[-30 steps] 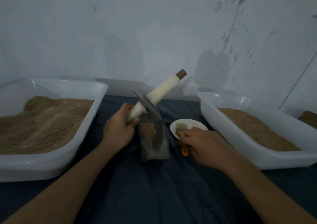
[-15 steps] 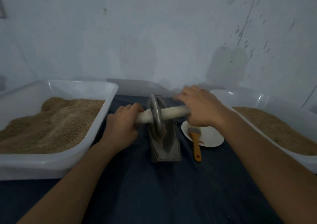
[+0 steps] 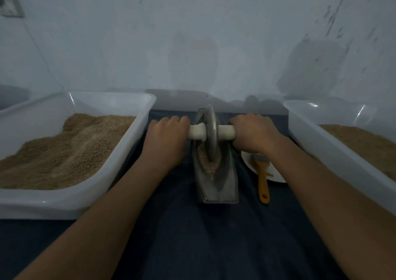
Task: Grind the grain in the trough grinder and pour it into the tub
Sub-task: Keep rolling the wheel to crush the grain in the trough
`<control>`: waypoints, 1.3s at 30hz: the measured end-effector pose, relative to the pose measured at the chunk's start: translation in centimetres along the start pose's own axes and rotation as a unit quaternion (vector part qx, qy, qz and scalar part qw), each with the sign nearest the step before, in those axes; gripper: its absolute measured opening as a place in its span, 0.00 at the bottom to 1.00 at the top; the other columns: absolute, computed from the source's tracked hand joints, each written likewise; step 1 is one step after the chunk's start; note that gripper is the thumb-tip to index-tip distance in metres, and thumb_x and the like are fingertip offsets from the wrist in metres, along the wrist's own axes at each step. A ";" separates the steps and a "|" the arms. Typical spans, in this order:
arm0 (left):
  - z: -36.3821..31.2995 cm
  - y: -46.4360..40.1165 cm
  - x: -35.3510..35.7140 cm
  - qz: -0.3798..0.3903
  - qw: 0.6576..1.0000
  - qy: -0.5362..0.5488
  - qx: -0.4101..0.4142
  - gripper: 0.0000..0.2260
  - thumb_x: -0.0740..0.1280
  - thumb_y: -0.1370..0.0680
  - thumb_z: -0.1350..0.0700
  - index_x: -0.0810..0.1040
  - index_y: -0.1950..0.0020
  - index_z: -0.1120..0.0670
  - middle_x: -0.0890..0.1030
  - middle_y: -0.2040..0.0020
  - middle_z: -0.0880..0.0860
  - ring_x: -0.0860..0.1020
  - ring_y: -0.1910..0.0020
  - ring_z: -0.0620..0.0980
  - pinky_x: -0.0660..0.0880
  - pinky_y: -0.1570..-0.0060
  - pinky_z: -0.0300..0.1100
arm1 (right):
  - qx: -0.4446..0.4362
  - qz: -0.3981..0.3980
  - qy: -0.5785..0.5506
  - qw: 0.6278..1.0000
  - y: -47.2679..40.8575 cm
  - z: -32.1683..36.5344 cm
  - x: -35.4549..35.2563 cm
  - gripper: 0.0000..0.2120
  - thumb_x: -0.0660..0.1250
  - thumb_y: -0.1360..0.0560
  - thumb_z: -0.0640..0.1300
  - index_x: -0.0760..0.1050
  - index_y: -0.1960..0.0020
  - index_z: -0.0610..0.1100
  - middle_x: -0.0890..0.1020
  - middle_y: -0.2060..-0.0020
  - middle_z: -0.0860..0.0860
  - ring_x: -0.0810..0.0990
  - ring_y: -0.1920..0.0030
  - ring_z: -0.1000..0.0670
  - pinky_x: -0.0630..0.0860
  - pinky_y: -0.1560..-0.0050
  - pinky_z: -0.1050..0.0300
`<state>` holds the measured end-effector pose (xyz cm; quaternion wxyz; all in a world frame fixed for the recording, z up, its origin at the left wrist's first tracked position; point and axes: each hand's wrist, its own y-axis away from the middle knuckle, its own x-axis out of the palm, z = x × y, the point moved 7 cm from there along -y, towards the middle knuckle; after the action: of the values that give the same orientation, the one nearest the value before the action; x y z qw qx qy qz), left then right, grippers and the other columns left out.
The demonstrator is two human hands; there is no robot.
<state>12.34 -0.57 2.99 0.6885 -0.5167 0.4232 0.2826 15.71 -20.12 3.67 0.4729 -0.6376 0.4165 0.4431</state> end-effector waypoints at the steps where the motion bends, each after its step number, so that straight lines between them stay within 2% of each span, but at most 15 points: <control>1: 0.0 -0.3 0.0 0.005 1.000 -0.012 -0.007 0.19 0.75 0.28 0.56 0.64 0.51 0.49 0.79 0.50 0.51 0.78 0.52 0.54 0.71 0.55 0.47 | 0.004 -0.008 0.001 1.000 0.1 0.0 0.0 0.12 0.72 0.32 0.52 0.77 0.49 0.56 0.79 0.58 0.52 0.76 0.59 0.47 0.68 0.61 0.52; 4: 0.1 -0.2 0.3 0.045 0.999 -0.010 -0.020 0.15 0.74 0.26 0.56 0.68 0.49 0.50 0.80 0.50 0.53 0.80 0.53 0.54 0.74 0.56 0.47 | 0.003 -0.033 0.026 0.999 1.1 0.4 -0.8 0.11 0.71 0.31 0.51 0.77 0.49 0.53 0.75 0.61 0.52 0.73 0.60 0.47 0.67 0.60 0.53; 8: 0.6 0.9 0.2 0.128 0.991 0.011 -0.036 0.13 0.74 0.25 0.57 0.76 0.44 0.52 0.80 0.49 0.54 0.80 0.50 0.55 0.76 0.55 0.49 | -0.030 -0.050 0.067 0.996 3.1 1.6 -2.2 0.10 0.71 0.29 0.52 0.75 0.49 0.53 0.77 0.58 0.51 0.73 0.60 0.47 0.66 0.60 0.53; 11: 0.9 1.4 0.4 0.186 0.982 0.019 -0.038 0.15 0.75 0.27 0.56 0.78 0.43 0.51 0.80 0.49 0.53 0.80 0.50 0.54 0.80 0.48 0.52 | -0.055 -0.067 0.097 0.992 4.4 2.1 -2.9 0.09 0.70 0.29 0.52 0.70 0.54 0.54 0.69 0.65 0.54 0.66 0.67 0.51 0.61 0.65 0.55; 14: 1.1 0.9 0.8 0.203 0.977 0.030 -0.054 0.16 0.76 0.28 0.56 0.79 0.42 0.53 0.78 0.53 0.52 0.79 0.53 0.53 0.80 0.48 0.51 | -0.071 -0.061 0.113 0.989 4.3 2.0 -2.8 0.11 0.70 0.31 0.52 0.68 0.57 0.54 0.66 0.66 0.54 0.62 0.70 0.54 0.55 0.70 0.56; 16: 1.0 -0.2 1.1 0.195 0.978 0.022 -0.066 0.16 0.75 0.27 0.57 0.79 0.40 0.54 0.79 0.52 0.53 0.79 0.52 0.55 0.79 0.49 0.52 | -0.057 -0.038 0.101 0.993 3.2 1.5 -2.2 0.11 0.71 0.31 0.53 0.69 0.57 0.53 0.68 0.66 0.54 0.65 0.69 0.54 0.57 0.71 0.57; 20: 0.8 -3.6 1.8 0.161 0.982 -0.004 -0.096 0.16 0.72 0.24 0.59 0.79 0.37 0.52 0.81 0.43 0.56 0.80 0.45 0.58 0.74 0.52 0.50 | -0.022 0.017 0.057 0.998 -0.5 0.3 -0.5 0.11 0.72 0.31 0.54 0.75 0.57 0.50 0.76 0.65 0.53 0.74 0.67 0.52 0.65 0.70 0.59; 23: 0.7 -5.6 2.2 0.142 0.983 -0.022 -0.111 0.13 0.70 0.22 0.60 0.80 0.37 0.53 0.81 0.43 0.56 0.80 0.45 0.57 0.72 0.53 0.48 | -0.010 0.013 0.045 0.999 -2.9 -0.5 0.2 0.09 0.72 0.33 0.53 0.76 0.58 0.50 0.78 0.65 0.52 0.76 0.67 0.51 0.67 0.70 0.59; 25: 0.4 -5.9 2.1 0.102 0.987 -0.044 -0.112 0.10 0.69 0.20 0.59 0.80 0.40 0.53 0.82 0.44 0.55 0.81 0.45 0.57 0.71 0.53 0.48 | -0.006 0.001 0.042 0.999 -3.4 -0.9 0.6 0.08 0.71 0.32 0.52 0.77 0.57 0.50 0.78 0.65 0.52 0.76 0.67 0.51 0.67 0.70 0.59; 28: -0.2 -4.5 1.0 0.014 0.992 -0.077 -0.098 0.03 0.69 0.20 0.58 0.80 0.47 0.51 0.83 0.51 0.53 0.82 0.52 0.55 0.70 0.56 0.46 | 0.001 -0.028 0.035 0.999 -2.3 -0.9 0.7 0.10 0.72 0.31 0.55 0.77 0.56 0.50 0.77 0.65 0.53 0.74 0.68 0.51 0.64 0.71 0.59; 30: -0.6 -3.0 0.3 -0.024 0.994 -0.077 -0.078 0.04 0.70 0.21 0.58 0.76 0.49 0.51 0.82 0.53 0.53 0.80 0.53 0.56 0.70 0.55 0.48 | 0.006 -0.063 0.029 0.998 -0.4 -0.7 0.5 0.11 0.72 0.30 0.55 0.76 0.53 0.52 0.78 0.62 0.52 0.72 0.66 0.50 0.63 0.68 0.57; 32: -0.7 -0.9 -0.2 -0.029 0.995 -0.065 -0.065 0.09 0.71 0.23 0.58 0.73 0.48 0.51 0.81 0.53 0.52 0.79 0.53 0.56 0.70 0.54 0.48 | -0.009 -0.119 0.035 0.992 2.1 0.0 -0.3 0.11 0.72 0.29 0.52 0.72 0.53 0.51 0.79 0.60 0.50 0.68 0.65 0.48 0.63 0.65 0.54; 34: -0.5 1.2 -0.6 -0.028 0.997 -0.046 -0.053 0.14 0.73 0.25 0.58 0.71 0.45 0.50 0.81 0.51 0.52 0.79 0.52 0.55 0.72 0.54 0.49 | -0.050 -0.186 0.049 0.980 4.7 1.0 -1.5 0.14 0.74 0.32 0.47 0.68 0.57 0.48 0.77 0.66 0.48 0.65 0.69 0.46 0.61 0.67 0.54; 36: -0.2 3.0 -0.8 -0.016 0.999 -0.024 -0.039 0.16 0.74 0.26 0.57 0.71 0.45 0.49 0.81 0.51 0.51 0.80 0.53 0.54 0.72 0.58 0.48 | -0.099 -0.243 0.068 0.963 6.9 2.1 -2.9 0.16 0.77 0.38 0.42 0.69 0.60 0.45 0.73 0.73 0.48 0.61 0.73 0.47 0.57 0.70 0.57; 39: 0.3 4.0 -0.7 0.006 0.999 0.005 -0.041 0.14 0.74 0.25 0.55 0.71 0.46 0.49 0.81 0.52 0.51 0.81 0.54 0.54 0.70 0.63 0.46 | -0.142 -0.263 0.075 0.951 7.7 2.6 -3.9 0.17 0.77 0.42 0.41 0.69 0.63 0.45 0.65 0.75 0.50 0.58 0.75 0.48 0.47 0.69 0.62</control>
<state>8.79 0.93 1.73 0.6631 -0.5434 0.4178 0.3008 6.97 -18.73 5.19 0.4448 -0.8166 0.2007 0.3084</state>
